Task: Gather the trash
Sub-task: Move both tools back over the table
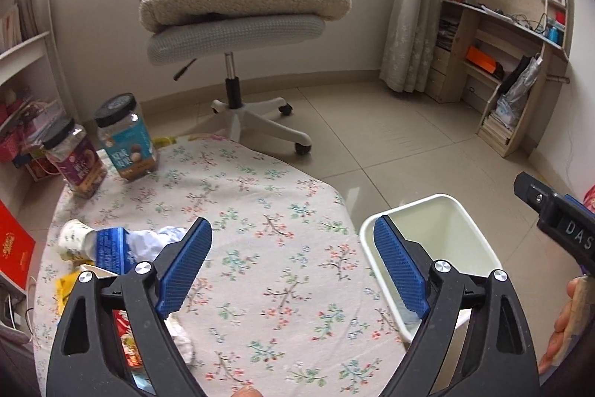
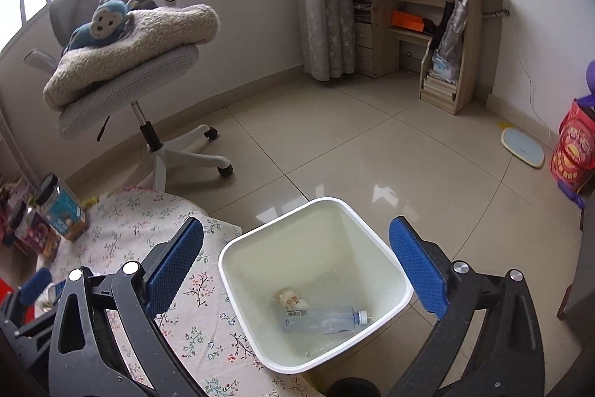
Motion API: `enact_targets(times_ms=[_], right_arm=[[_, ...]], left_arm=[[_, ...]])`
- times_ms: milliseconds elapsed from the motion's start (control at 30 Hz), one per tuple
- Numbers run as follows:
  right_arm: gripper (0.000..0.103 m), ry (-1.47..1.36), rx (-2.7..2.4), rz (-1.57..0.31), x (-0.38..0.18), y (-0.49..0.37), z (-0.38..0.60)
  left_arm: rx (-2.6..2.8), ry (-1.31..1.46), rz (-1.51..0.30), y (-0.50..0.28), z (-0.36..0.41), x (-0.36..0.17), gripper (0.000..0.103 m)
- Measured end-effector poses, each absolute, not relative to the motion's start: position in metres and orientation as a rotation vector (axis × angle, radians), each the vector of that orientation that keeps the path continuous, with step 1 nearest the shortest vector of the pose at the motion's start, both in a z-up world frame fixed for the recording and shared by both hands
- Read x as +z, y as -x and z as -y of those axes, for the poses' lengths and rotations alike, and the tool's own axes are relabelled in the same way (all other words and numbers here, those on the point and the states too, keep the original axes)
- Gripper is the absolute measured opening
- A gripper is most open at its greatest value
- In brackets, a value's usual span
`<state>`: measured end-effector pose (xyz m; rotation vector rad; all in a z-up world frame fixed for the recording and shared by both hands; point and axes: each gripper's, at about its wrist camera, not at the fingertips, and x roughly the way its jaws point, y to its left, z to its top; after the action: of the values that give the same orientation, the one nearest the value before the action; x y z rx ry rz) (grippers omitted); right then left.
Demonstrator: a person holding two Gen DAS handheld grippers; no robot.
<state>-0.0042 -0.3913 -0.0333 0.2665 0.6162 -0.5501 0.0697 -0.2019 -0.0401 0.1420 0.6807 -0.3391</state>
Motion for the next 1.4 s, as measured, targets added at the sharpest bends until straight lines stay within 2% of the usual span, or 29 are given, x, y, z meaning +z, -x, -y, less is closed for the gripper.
enact_targets(times_ms=[333,1400], right_arm=[[0.096,-0.131,-0.451,-0.558,-0.03,-0.014,0.317],[0.096,-0.016,-0.232,-0.574,-0.042,-0.063,0.193]], left_arm=[[-0.174,-0.1,-0.539,-0.061,0.128,-0.037,0.093],[0.072,-0.014,-0.647,-0.079,0.009,-0.053,0.093]])
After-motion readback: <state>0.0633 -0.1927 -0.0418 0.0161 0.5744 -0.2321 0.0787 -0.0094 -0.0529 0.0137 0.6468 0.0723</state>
